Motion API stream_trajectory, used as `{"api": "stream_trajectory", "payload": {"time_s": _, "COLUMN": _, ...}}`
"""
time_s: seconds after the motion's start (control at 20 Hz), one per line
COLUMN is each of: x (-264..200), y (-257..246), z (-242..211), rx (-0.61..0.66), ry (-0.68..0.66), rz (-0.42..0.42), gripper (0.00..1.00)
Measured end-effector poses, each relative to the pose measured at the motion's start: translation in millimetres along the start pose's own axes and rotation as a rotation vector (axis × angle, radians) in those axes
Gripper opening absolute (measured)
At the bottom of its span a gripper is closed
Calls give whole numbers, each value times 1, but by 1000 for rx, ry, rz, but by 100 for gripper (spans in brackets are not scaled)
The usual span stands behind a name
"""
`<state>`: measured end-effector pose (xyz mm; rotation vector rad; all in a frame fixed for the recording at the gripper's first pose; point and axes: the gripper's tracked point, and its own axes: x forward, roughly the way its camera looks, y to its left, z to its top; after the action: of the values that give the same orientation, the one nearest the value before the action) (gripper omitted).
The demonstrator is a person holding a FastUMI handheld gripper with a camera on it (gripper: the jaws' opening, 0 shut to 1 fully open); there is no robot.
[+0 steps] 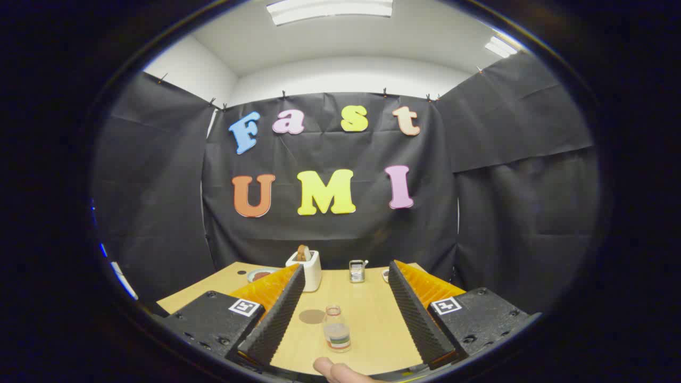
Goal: Take the bottle from table, then pour the juice into the cup, finally place the bottle on the coaster
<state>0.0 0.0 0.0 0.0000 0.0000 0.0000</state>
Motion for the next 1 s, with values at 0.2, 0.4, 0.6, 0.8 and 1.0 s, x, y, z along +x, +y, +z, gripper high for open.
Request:
{"api": "stream_trajectory", "payload": {"time_s": 0.2, "x": -8, "y": 10, "z": 5, "rx": -33, "ry": 6, "rz": -1, "gripper": 100}}
{"api": "stream_trajectory", "payload": {"time_s": 0.4, "x": -13, "y": 18, "z": 9, "rx": -27, "ry": 5, "rz": -1, "gripper": 100}}
{"api": "stream_trajectory", "payload": {"time_s": 0.6, "x": -19, "y": 25, "z": 13, "rx": -34, "ry": -4, "rz": 7, "gripper": 100}}
{"api": "stream_trajectory", "payload": {"time_s": 0.8, "x": -24, "y": 27, "z": 18, "rx": -49, "ry": -17, "rz": 9, "gripper": 100}}
{"api": "stream_trajectory", "payload": {"time_s": 1.0, "x": -26, "y": 27, "z": 18, "rx": -41, "ry": -31, "rz": 12, "gripper": 100}}
